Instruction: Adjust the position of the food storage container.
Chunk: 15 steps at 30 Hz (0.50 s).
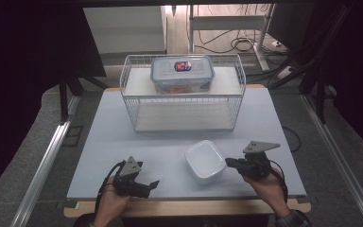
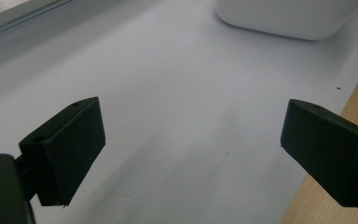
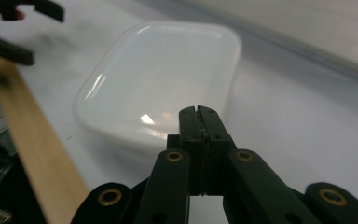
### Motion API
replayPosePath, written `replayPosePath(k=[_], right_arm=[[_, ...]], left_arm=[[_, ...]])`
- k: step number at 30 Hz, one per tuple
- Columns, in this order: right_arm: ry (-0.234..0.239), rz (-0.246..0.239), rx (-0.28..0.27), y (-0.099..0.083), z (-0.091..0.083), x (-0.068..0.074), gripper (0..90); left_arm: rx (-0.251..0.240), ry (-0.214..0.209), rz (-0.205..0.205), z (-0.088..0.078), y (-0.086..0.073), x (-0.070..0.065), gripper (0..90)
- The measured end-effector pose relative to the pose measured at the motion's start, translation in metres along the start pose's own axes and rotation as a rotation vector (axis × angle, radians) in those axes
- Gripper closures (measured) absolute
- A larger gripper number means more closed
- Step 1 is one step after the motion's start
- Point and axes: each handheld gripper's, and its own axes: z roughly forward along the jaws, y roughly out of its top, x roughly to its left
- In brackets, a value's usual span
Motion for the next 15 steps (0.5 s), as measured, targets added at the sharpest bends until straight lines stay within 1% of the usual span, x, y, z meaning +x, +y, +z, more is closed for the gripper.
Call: replayPosePath(k=[3,4,5,6,7,8,9,11,15], right_arm=[[0.013,-0.025,0.046,-0.01,0.002,0.01,89.1],[0.013,-0.025,0.046,-0.01,0.002,0.01,89.1],[0.025,-0.042,0.079,-0.014,0.009,0.013,89.1],[0.024,-0.049,0.095,-0.015,0.012,0.015,89.1],[0.024,-0.049,0.095,-0.015,0.012,0.015,89.1],[0.024,-0.054,0.107,-0.015,0.014,0.015,89.1],[0.023,-0.061,0.118,-0.015,0.02,0.015,89.1],[0.011,-0.07,0.123,-0.014,0.022,0.014,89.1],[-0.019,-0.052,0.112,-0.011,0.02,0.006,89.0]], left_arm=[[0.001,-0.005,-0.004,0.0,0.001,0.0,6.6],[0.001,-0.005,-0.004,0.0,0.001,0.0,6.5],[0.003,-0.002,-0.001,0.0,0.001,-0.001,6.5],[0.004,-0.001,0.0,0.0,0.001,-0.001,6.5],[0.004,-0.001,0.0,0.0,0.001,-0.001,6.5],[0.004,0.001,-0.001,0.0,0.001,-0.001,6.5],[0.004,0.0,-0.006,0.0,0.001,0.0,6.7],[0.005,0.0,-0.007,0.0,0.001,0.0,7.1],[0.011,-0.001,-0.004,0.0,0.004,-0.001,7.7]])
